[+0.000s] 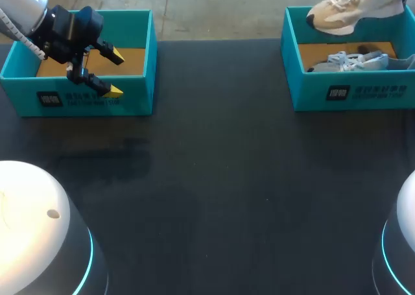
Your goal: Take the shoe out of the shoebox, open the shoe tongue, remove and reinsert the insole, then place the shoe into the shoebox
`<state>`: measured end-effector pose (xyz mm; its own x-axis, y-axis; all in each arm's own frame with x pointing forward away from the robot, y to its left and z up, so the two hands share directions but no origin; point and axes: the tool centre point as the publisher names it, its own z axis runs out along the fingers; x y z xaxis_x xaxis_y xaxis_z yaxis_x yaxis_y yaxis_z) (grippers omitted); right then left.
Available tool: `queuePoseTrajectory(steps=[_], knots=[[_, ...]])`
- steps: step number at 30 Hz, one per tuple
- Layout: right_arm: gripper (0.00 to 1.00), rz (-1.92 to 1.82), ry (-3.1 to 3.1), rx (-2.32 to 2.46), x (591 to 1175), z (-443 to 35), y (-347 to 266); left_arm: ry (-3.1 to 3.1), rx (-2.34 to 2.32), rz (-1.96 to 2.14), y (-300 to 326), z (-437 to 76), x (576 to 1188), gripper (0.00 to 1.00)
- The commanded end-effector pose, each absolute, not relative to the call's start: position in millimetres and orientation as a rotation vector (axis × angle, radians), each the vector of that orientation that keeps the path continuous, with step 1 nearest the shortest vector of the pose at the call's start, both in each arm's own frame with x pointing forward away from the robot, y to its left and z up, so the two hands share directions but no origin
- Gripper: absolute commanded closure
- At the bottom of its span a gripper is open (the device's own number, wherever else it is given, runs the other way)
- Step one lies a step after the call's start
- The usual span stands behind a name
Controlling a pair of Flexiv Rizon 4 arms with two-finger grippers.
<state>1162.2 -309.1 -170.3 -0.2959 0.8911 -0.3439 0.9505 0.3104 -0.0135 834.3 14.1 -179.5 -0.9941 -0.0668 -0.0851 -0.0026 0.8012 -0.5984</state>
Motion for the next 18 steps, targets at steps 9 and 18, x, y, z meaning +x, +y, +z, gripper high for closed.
queuePoseTrajectory(steps=[9, 18], knots=[[1.0, -0.307, 2.307, 1.668, 1160, -168, -309, 2.885, -0.056, -0.954, 14, -179, 834, 0.0], [1.0, -0.271, 2.065, 1.927, 1150, -173, -324, 2.885, -0.056, -0.954, 14, -179, 834, 0.0]])
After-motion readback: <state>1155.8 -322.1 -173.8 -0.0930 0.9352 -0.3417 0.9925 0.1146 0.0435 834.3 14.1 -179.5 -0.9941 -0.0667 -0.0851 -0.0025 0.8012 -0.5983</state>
